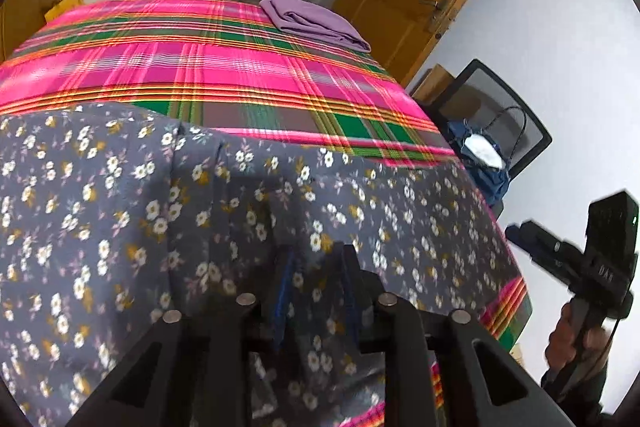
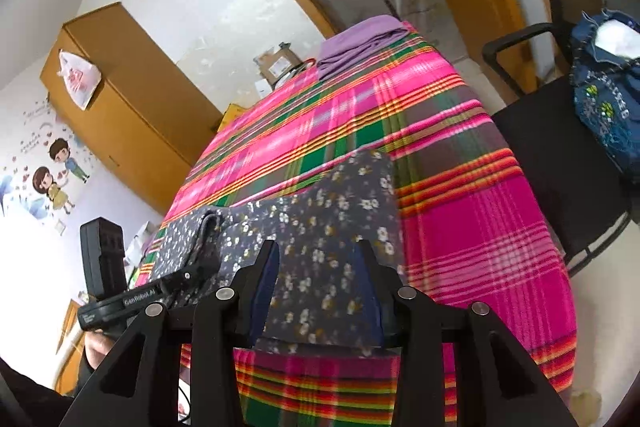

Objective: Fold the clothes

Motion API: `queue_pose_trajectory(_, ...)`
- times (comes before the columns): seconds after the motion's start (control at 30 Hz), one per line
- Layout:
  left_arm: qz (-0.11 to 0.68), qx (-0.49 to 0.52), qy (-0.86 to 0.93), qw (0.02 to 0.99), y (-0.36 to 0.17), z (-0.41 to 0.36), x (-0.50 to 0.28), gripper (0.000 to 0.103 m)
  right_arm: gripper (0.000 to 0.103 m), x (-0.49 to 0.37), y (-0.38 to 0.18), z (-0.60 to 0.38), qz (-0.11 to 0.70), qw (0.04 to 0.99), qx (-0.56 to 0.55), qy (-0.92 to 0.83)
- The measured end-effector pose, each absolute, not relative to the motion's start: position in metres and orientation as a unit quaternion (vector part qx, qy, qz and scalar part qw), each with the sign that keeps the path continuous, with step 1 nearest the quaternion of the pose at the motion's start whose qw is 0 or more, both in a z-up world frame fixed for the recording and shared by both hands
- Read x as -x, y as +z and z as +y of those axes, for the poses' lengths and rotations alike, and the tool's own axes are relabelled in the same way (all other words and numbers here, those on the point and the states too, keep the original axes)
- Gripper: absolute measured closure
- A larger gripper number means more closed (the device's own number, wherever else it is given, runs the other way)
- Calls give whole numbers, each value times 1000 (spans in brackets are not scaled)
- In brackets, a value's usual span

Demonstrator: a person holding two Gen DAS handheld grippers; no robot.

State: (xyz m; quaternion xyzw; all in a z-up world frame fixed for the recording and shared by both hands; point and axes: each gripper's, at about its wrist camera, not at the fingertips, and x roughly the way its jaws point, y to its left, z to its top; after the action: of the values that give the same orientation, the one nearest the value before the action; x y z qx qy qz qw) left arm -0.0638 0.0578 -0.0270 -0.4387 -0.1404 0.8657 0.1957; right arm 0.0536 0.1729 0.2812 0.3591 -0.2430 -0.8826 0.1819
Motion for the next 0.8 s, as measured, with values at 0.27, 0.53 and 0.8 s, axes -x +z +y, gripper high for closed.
queue_pose_trajectory(0.27, -119, 428, 875, 194, -26, 75, 77, 71, 62, -52, 275, 190, -260, 159, -355, -884)
queue_pose_trajectory(0.53, -86, 422, 886, 173, -24, 85, 81, 97, 62, -54, 264, 221, -299, 122, -354, -878)
queue_pose_trajectory(0.8, -98, 409, 893, 161, -14, 69, 83, 99, 62, -56, 266, 228, -294, 118, -351, -881)
